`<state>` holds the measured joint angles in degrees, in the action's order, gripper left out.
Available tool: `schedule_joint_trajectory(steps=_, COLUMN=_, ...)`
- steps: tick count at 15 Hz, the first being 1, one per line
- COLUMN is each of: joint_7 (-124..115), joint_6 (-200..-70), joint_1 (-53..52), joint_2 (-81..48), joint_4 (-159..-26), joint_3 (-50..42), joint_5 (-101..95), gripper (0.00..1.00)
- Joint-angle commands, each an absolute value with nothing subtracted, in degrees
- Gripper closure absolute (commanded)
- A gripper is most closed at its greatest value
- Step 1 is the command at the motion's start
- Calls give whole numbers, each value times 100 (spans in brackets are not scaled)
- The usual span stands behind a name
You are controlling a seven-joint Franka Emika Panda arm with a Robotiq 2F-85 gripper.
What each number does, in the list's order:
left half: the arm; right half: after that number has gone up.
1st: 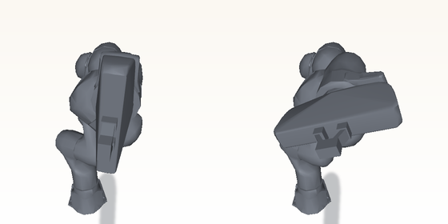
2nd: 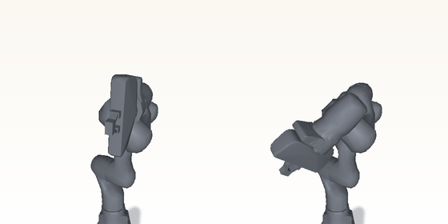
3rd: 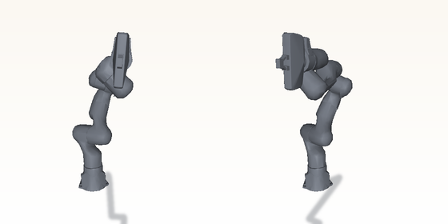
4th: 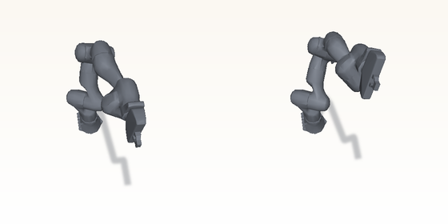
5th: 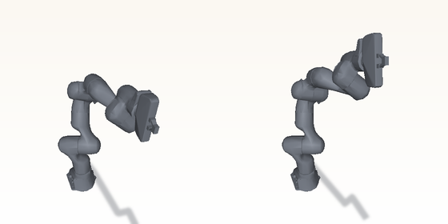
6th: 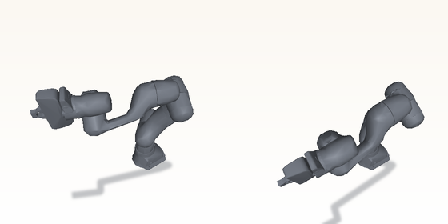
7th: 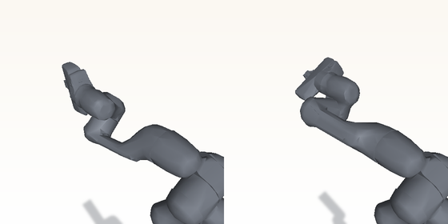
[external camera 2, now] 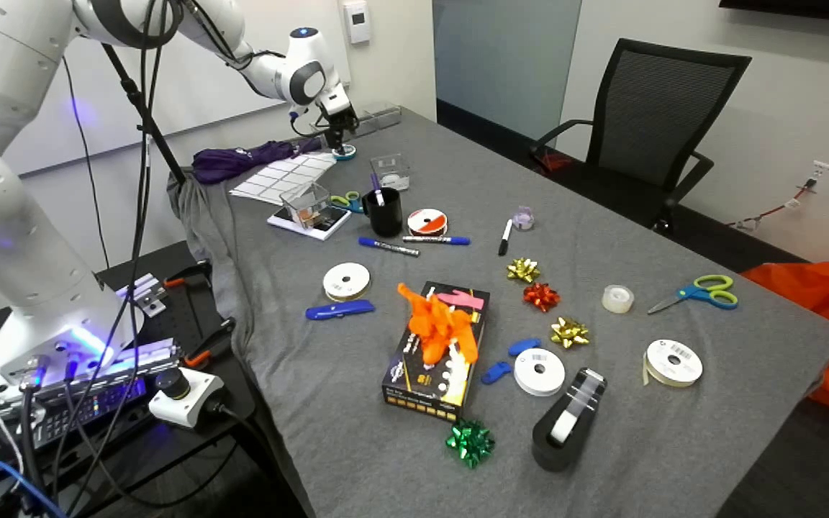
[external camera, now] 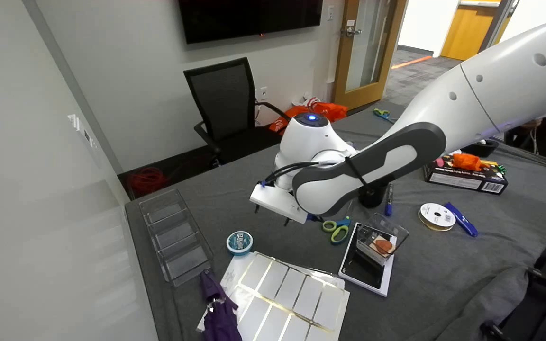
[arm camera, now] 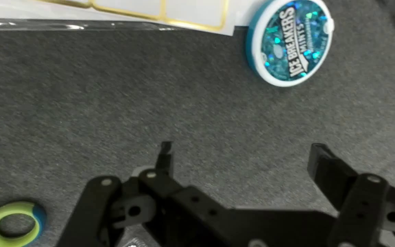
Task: Put the blue object inside the container
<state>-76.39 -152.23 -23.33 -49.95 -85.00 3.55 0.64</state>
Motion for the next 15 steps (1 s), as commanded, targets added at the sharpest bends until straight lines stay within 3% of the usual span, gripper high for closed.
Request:
schedule_joint_trajectory(steps=1, joint_7=-7394, joint_6=-14553, joint_1=-2465, joint_2=-5183, joint_4=-8167, joint_3=330, joint_5=111, gripper=0)
schedule_joint_trajectory(steps=15, joint_7=-7708, joint_6=-12602, joint_1=-2590, joint_2=-6551, joint_4=-5369, joint_3=447, joint_5=127, gripper=0)
